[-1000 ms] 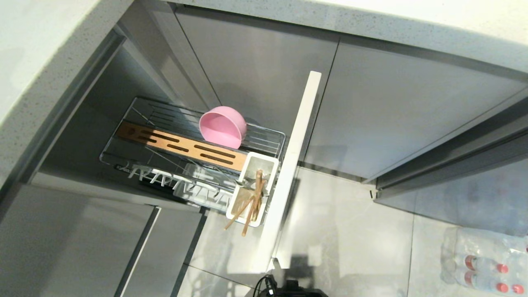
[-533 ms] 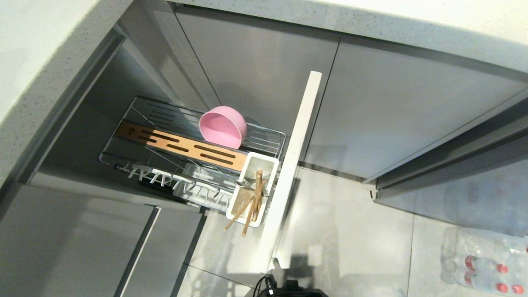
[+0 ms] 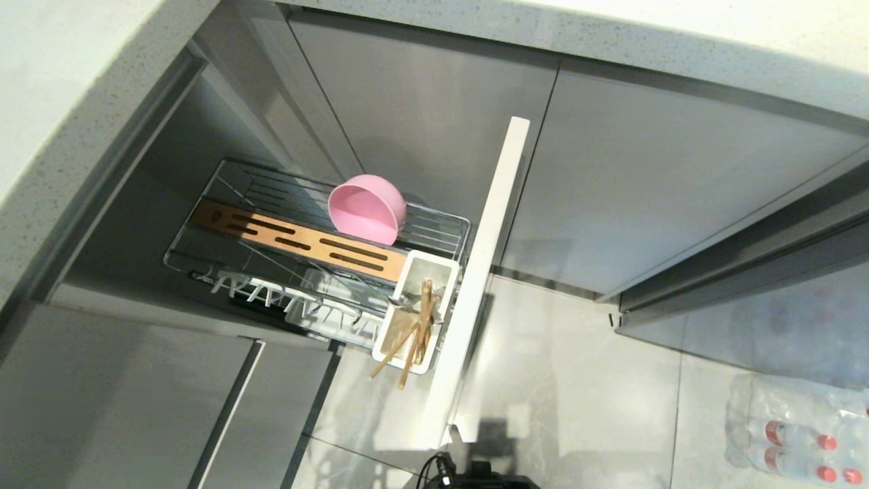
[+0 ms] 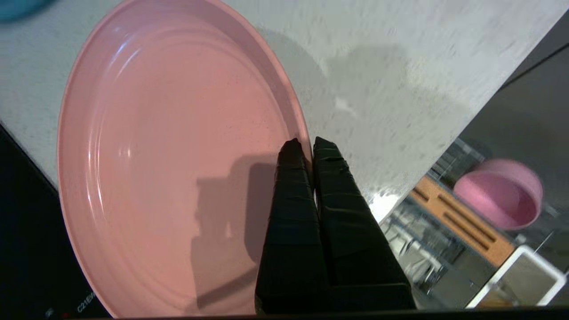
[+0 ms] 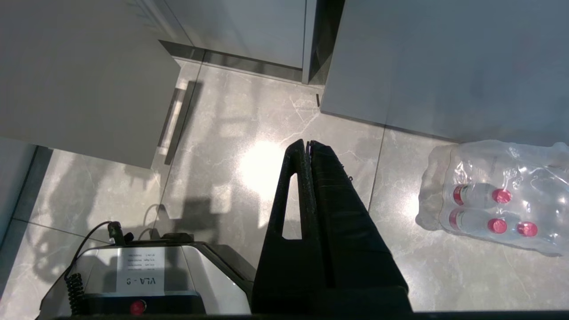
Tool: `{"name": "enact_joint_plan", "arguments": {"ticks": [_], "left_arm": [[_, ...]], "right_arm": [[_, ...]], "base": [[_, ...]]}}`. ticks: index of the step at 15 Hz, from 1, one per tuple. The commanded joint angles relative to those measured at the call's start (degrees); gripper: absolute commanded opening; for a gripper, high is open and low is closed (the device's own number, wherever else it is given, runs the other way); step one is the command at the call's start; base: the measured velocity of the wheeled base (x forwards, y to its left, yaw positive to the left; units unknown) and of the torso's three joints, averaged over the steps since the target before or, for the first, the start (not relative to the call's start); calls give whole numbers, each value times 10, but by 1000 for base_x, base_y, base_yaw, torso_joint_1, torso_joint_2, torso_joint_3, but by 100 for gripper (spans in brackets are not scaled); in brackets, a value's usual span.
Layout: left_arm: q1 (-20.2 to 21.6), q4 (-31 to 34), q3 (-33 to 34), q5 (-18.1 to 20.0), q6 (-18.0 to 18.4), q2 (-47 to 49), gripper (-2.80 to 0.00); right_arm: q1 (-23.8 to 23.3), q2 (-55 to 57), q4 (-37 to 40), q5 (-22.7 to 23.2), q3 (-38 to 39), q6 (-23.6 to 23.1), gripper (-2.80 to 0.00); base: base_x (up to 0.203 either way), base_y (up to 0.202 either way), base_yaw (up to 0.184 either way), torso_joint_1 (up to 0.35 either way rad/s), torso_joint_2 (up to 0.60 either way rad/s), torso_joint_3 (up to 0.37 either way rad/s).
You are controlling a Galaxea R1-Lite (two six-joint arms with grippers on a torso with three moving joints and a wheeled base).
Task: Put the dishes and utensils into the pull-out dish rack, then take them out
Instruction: Pick up the plate and place it in the cupboard
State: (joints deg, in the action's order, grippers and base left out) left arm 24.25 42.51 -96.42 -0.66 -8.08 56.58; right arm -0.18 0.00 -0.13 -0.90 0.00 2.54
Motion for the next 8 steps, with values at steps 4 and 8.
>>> {"name": "enact_joint_plan", "arguments": {"ticks": [4,8], "left_arm": [[-8,-107,-34,-1,-89,-20,-280],[-56,-208,-59,-1,-241,-14,-280]], "right_arm": [[0,1,0,0,0,0,-280],[0,0,0,0,0,0,-280]], "base": [[0,0,0,0,0,0],[0,0,0,0,0,0]]}}
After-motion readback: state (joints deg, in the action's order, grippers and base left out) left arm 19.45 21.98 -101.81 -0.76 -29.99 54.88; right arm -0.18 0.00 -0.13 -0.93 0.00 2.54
